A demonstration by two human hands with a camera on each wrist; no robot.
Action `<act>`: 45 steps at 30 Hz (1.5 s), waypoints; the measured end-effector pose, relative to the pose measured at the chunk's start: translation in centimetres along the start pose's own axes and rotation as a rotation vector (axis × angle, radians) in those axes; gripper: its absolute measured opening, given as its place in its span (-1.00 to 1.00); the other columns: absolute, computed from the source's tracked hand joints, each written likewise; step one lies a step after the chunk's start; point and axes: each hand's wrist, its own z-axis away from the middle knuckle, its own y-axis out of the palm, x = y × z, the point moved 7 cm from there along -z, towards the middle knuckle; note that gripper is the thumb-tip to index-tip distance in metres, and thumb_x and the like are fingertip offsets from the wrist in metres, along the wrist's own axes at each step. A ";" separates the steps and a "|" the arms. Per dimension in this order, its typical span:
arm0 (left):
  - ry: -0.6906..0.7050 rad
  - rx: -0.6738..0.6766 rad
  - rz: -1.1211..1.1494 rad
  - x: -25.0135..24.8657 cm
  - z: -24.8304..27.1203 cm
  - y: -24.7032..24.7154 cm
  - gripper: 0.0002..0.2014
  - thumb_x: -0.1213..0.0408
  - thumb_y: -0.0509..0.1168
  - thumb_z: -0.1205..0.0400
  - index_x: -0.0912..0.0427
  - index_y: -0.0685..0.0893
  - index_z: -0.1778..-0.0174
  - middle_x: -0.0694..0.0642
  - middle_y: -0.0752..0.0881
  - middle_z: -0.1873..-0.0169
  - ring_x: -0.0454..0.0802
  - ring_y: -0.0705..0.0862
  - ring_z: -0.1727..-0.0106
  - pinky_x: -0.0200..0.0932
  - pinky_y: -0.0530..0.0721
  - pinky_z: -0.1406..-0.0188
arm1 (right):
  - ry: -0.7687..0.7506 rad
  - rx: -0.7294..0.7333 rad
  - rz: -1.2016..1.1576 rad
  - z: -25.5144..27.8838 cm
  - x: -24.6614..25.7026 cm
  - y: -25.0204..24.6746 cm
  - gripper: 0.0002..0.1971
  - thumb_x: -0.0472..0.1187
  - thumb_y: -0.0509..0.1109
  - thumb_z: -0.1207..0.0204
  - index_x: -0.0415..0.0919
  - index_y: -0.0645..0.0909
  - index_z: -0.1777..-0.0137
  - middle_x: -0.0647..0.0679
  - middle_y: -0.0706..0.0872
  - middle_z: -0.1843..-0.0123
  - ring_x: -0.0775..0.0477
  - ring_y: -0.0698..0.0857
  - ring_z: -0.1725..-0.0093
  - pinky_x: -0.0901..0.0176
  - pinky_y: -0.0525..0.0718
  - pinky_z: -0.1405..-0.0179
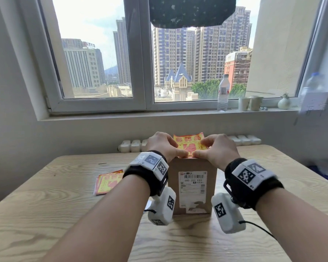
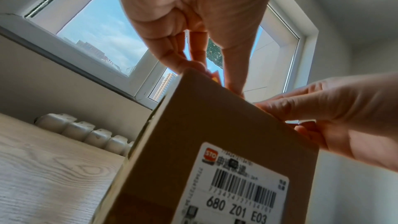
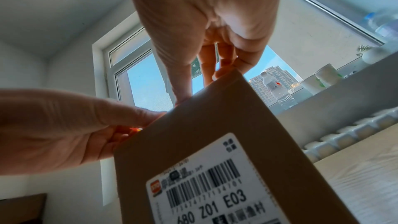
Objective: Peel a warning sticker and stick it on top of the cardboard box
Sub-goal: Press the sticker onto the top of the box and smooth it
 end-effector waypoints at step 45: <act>-0.116 0.026 0.058 2.4 0.1 1.1 -0.65 0.03 0.24 -0.65 0.14 0.58 -0.27 0.15 0.71 -0.24 0.13 0.70 -0.22 -0.01 0.65 -0.23 | 0.064 0.139 0.188 0.8 0.3 2.4 -0.47 0.13 0.14 -0.62 -0.04 0.31 -0.55 -0.15 0.54 -0.50 -0.21 0.54 -0.43 -0.09 0.52 -0.34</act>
